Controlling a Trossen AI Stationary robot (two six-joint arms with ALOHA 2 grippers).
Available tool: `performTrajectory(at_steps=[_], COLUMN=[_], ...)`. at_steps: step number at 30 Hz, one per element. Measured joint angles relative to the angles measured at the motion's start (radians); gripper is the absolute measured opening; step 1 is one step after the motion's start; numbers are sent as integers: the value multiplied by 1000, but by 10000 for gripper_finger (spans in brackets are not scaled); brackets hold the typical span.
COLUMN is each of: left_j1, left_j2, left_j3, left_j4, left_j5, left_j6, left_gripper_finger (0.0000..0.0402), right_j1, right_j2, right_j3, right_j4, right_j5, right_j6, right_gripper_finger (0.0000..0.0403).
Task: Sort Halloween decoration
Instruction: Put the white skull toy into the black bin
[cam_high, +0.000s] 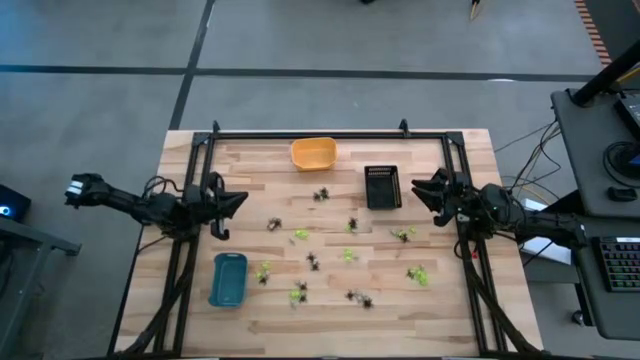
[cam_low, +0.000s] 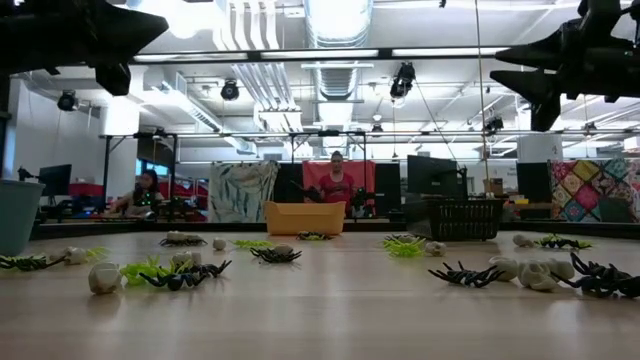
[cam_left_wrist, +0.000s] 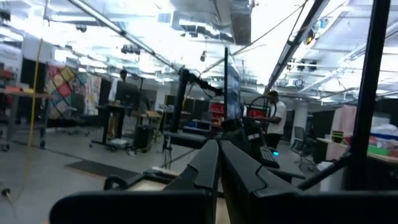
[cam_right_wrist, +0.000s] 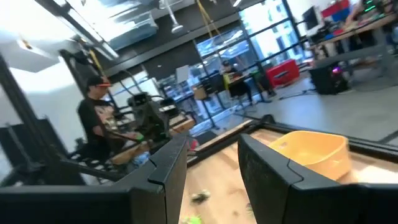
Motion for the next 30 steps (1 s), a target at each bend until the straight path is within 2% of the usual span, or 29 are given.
performTrajectory(at_steps=[7,13,21,30], left_j1=[0,0,0,0], left_j2=[85,177,286,341], left_j3=[49,90,120,157], left_j4=[1,-7,-9,-16], left_j5=[0,0,-6,-43], left_j6=[-27,-25,-25,-16], left_gripper_finger=[0,0,0,0], right_j1=[3,3,3,41], right_j2=[101,261,495,743], right_j3=[44,127,288,504], right_j4=[5,-113,-259,-436], right_j5=[-3,-3,-5,-7], right_j6=[-23,-70,-99,-183], right_gripper_finger=[134,134,134,134])
